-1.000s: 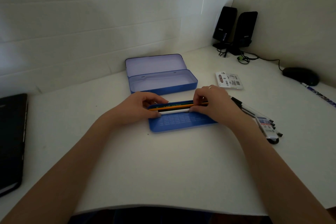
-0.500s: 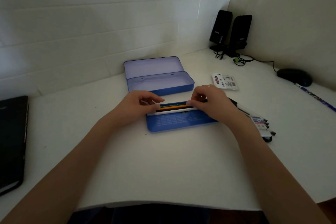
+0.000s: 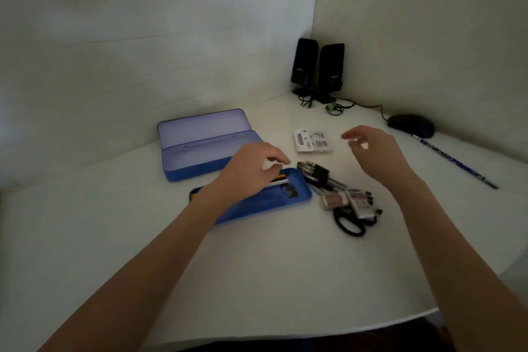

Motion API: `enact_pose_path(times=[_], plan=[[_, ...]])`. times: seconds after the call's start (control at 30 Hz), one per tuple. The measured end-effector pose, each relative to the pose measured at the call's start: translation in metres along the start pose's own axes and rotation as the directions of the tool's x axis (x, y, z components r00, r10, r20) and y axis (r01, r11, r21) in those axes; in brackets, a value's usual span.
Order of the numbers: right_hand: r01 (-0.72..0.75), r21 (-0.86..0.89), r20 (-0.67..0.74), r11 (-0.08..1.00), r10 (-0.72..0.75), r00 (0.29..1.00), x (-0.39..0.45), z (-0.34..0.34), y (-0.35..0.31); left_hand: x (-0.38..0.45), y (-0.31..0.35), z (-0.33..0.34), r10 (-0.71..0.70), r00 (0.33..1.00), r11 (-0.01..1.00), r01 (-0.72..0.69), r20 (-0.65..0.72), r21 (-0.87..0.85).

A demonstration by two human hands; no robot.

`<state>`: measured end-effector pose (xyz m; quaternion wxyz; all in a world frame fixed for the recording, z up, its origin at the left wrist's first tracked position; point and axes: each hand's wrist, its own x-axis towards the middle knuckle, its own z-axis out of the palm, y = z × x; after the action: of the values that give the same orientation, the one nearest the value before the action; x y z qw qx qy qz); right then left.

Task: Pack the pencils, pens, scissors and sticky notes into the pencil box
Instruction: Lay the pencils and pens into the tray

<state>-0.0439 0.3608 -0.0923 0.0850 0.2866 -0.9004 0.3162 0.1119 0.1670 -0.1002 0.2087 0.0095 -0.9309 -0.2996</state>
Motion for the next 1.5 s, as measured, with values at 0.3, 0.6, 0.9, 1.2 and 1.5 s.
enact_pose_path(times=[0.3,0.6,0.9,1.2,1.5], plan=[[-0.463,-0.388,-0.139,0.797,0.446,0.884,0.003,-0.032,0.121,0.081,0.092,0.107,0.094,0.961,0.995,-0.079,0.262,-0.067],[-0.453,-0.393,-0.168,0.800,0.422,0.891,0.018,-0.030,0.130,0.110,0.106,0.158,0.035,0.931,0.999,-0.047,0.364,0.023],[-0.276,-0.069,-0.105,0.959,0.268,0.958,0.000,-0.019,0.078,0.101,0.101,0.141,0.125,0.974,0.970,-0.160,0.191,0.183],[0.110,0.472,0.209,0.875,-0.232,0.950,-0.024,0.009,-0.024,0.024,0.025,0.030,0.033,0.998,0.970,-0.020,-0.052,0.240],[0.279,0.411,0.448,0.868,-0.459,0.767,-0.044,0.064,-0.096,-0.084,-0.015,-0.045,-0.244,0.969,0.941,0.245,-0.036,0.233]])
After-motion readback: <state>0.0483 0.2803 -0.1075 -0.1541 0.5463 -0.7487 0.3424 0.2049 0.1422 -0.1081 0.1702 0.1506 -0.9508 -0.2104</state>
